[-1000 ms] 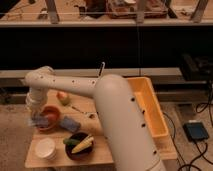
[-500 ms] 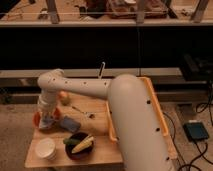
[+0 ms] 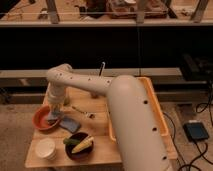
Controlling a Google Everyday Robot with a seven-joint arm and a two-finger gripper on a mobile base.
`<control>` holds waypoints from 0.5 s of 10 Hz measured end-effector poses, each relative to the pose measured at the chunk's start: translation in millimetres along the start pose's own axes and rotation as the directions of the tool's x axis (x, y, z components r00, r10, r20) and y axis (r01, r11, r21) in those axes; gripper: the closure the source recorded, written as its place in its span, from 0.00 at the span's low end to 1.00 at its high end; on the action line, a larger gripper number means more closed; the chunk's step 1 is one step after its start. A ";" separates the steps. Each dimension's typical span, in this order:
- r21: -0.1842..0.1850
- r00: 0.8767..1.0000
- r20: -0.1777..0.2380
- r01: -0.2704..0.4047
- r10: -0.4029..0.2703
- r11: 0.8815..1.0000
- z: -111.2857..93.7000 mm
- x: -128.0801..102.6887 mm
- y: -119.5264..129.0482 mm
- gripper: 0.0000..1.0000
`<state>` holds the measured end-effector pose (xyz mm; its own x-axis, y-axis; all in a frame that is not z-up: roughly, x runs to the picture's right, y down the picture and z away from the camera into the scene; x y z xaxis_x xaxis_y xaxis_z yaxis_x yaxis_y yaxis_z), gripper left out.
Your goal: Wipe red bowl with towel
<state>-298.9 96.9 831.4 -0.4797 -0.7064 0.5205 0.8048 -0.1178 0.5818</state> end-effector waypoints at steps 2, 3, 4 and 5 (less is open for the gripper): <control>-0.003 1.000 -0.007 0.022 -0.022 1.000 4.4 19.2 -14.1 1.00; -0.002 0.999 -0.008 0.037 -0.037 0.999 6.5 25.0 -22.6 1.00; 0.000 0.999 -0.010 0.050 -0.050 0.999 6.8 30.2 -29.2 1.00; 0.007 0.998 -0.011 0.068 -0.068 0.998 10.1 36.4 -40.2 1.00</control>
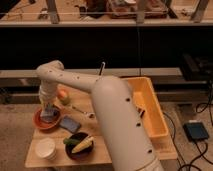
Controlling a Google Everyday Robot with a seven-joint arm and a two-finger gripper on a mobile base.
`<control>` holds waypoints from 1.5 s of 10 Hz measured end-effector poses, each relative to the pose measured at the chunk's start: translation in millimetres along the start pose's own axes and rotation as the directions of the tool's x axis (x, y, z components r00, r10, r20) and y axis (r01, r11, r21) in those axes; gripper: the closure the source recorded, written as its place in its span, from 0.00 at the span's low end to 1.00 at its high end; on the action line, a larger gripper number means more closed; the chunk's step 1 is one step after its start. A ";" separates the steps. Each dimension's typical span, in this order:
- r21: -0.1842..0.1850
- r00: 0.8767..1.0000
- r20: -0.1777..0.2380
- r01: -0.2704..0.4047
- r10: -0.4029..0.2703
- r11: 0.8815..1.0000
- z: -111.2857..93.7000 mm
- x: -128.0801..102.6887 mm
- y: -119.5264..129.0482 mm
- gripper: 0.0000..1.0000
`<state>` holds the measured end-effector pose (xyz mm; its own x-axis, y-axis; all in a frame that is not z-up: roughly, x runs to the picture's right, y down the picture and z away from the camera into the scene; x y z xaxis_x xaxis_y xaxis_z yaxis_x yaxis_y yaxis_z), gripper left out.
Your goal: Wipe red bowl with towel
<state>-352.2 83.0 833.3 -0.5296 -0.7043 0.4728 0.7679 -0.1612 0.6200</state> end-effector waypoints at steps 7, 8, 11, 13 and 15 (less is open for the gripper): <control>0.079 0.997 0.035 0.072 -0.075 0.994 19.2 -47.2 -62.5 1.00; 0.082 0.997 0.044 0.063 -0.067 0.995 20.1 -60.0 -60.4 1.00; 0.053 0.998 0.061 0.005 -0.008 0.999 13.5 -89.6 -23.2 1.00; 0.018 0.998 0.057 -0.040 0.039 0.999 8.3 -91.6 1.0 1.00; -0.017 0.996 0.047 -0.071 0.072 0.997 1.9 -79.6 23.0 1.00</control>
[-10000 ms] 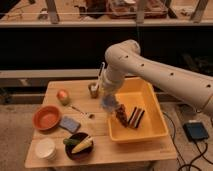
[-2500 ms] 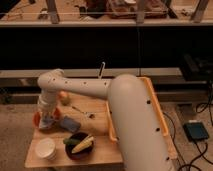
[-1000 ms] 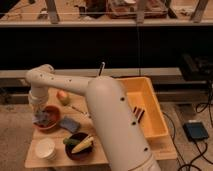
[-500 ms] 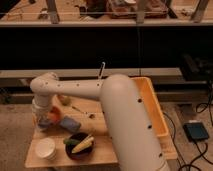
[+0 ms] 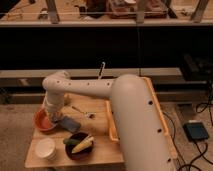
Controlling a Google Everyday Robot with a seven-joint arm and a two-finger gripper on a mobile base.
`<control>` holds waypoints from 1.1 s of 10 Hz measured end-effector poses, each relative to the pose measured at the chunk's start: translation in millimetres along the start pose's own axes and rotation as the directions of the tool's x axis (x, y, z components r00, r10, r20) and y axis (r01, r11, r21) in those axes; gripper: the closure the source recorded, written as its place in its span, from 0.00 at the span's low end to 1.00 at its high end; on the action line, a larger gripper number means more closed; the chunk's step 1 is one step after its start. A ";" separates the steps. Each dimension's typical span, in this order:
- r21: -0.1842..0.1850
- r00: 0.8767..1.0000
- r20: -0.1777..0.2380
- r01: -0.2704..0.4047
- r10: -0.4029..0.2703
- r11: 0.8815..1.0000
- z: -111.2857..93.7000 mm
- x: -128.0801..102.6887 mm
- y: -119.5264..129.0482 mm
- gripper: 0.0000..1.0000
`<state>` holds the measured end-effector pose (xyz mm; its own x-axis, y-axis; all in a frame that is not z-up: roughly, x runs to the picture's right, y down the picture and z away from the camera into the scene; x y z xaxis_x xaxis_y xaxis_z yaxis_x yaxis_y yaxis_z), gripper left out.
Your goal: Wipe red bowl with towel
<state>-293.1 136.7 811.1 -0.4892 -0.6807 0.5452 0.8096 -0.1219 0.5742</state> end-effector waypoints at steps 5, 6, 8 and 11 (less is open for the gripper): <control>-0.041 0.999 -0.034 0.024 -0.025 0.999 -8.9 57.6 -2.3 1.00; -0.038 0.999 -0.035 0.038 -0.039 0.999 -6.9 63.1 -12.7 1.00; -0.018 0.996 -0.034 0.084 -0.085 0.996 -0.7 70.8 -43.7 1.00; 0.020 0.990 -0.029 0.140 -0.139 0.990 1.2 49.6 -72.6 1.00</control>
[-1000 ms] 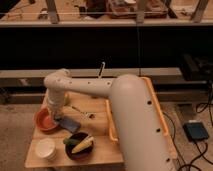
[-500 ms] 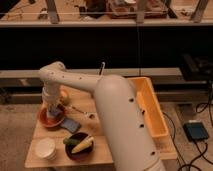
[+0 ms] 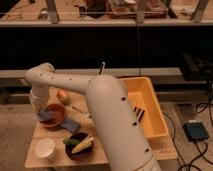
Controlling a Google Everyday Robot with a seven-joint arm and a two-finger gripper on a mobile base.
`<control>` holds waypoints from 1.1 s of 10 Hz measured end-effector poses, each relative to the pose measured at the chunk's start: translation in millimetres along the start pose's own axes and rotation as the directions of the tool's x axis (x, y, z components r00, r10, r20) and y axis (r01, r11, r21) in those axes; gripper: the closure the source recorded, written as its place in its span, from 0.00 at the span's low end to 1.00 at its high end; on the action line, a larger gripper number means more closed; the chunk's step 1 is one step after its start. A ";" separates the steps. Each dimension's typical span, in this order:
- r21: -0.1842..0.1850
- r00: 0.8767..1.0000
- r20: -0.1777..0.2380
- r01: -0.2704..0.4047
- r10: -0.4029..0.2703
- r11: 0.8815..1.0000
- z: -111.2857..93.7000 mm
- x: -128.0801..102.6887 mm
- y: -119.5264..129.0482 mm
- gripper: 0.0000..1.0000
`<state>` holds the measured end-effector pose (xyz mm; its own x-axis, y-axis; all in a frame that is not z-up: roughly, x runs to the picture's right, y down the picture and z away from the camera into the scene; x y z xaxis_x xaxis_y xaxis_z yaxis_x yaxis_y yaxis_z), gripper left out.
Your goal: Wipe red bowl with towel
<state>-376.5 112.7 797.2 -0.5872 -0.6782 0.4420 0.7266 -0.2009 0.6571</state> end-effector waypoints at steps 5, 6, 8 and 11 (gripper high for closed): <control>0.015 0.998 0.059 -0.017 0.016 1.000 4.3 -66.4 14.1 1.00; 0.010 0.997 0.064 -0.034 0.033 0.999 3.0 -75.3 23.9 1.00; -0.018 0.995 0.063 -0.082 0.083 0.996 -5.0 -88.7 53.9 1.00; -0.079 0.993 0.052 -0.100 0.105 0.992 -13.8 -70.4 90.7 1.00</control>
<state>-264.4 132.5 817.2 -0.5256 -0.6581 0.5391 0.8077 -0.1872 0.5590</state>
